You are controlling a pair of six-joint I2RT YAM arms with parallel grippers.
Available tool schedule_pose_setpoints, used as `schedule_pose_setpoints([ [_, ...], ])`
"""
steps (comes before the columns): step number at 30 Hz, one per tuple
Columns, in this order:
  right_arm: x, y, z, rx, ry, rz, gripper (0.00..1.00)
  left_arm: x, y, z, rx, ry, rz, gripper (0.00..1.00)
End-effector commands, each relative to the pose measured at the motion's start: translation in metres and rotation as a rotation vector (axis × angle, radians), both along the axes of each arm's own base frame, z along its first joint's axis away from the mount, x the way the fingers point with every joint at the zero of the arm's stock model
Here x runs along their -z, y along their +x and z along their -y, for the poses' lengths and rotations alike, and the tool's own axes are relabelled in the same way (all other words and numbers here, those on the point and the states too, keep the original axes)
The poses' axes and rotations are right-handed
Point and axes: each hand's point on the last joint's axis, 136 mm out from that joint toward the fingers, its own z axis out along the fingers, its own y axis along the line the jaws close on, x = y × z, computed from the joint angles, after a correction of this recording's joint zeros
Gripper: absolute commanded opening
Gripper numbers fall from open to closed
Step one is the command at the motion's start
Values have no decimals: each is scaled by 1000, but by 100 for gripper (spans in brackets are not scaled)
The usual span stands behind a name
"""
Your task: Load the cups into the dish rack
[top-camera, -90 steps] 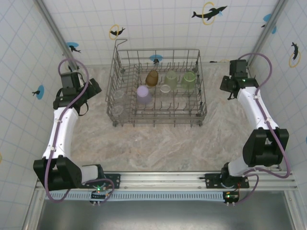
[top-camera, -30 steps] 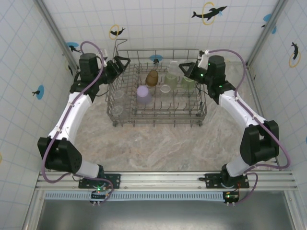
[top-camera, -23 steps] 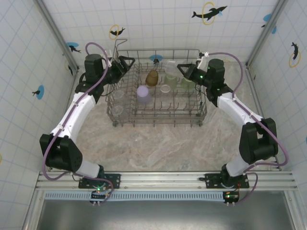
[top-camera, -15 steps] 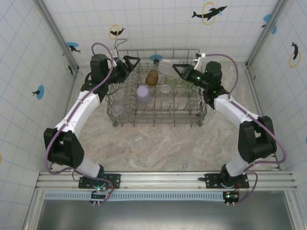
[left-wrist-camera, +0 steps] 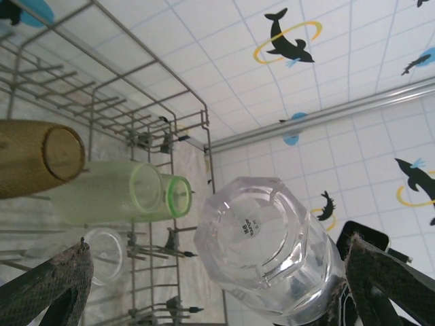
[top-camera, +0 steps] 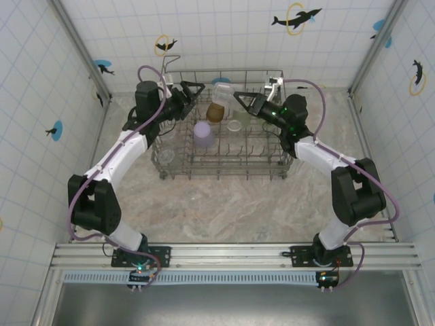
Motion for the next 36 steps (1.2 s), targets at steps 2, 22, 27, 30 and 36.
schedule_pose_setpoints([
  [2,-18,-8,-3,-36,81,75,0,5,-2,15,45,-59,-21,98],
  [22,-22,-16,-25,-136,129,73,0,-2,-5,35,131,-138,-36,98],
  [27,-23,-19,-33,-167,133,78,0,1,-6,37,142,-138,-41,95],
  [30,-21,-19,-33,-166,133,75,0,0,-6,37,145,-139,-35,89],
  [36,-19,-21,-34,-174,127,72,0,1,-9,38,159,-140,-33,67],
])
